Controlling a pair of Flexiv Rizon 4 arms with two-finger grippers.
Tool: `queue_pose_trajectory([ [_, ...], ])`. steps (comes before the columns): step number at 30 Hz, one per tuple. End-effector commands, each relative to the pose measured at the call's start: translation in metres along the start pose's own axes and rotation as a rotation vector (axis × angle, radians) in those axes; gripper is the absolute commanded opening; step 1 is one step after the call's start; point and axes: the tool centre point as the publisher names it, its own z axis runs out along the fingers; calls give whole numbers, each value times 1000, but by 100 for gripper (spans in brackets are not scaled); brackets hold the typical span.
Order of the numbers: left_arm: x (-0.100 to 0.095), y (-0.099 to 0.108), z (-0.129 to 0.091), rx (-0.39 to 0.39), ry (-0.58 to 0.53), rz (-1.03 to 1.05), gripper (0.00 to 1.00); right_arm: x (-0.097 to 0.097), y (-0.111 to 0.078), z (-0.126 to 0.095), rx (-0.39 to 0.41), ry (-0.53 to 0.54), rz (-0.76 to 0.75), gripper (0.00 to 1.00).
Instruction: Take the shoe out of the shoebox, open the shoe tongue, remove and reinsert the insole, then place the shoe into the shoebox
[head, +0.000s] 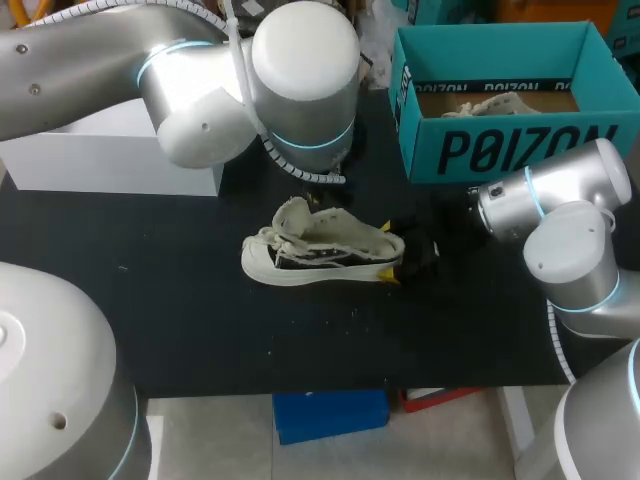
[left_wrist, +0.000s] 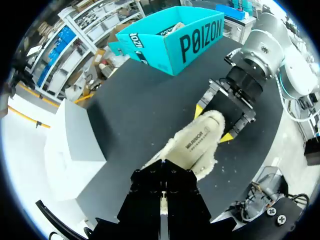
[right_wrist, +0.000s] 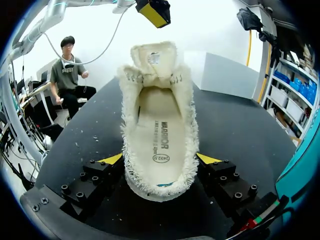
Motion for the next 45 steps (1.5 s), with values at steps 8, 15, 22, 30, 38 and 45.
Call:
queue_pose_trajectory([
  [8,-5,1,6,108,356,492,0,-1,-3,1,1,0,1,0],
  [15,-7,3,8,73,466,527,0,-1,-3,1,1,0,1,0],
  [22,-4,-3,3,33,526,618,0,-1,-3,1,1,0,1,0],
  [30,2,-9,4,-28,558,688,0,-1,-3,1,1,0,1,0],
  [38,12,-12,15,-34,616,735,0,-1,-3,1,1,0,1,0],
  [45,20,-11,31,-70,682,732,0,-1,-3,1,1,0,1,0],
])
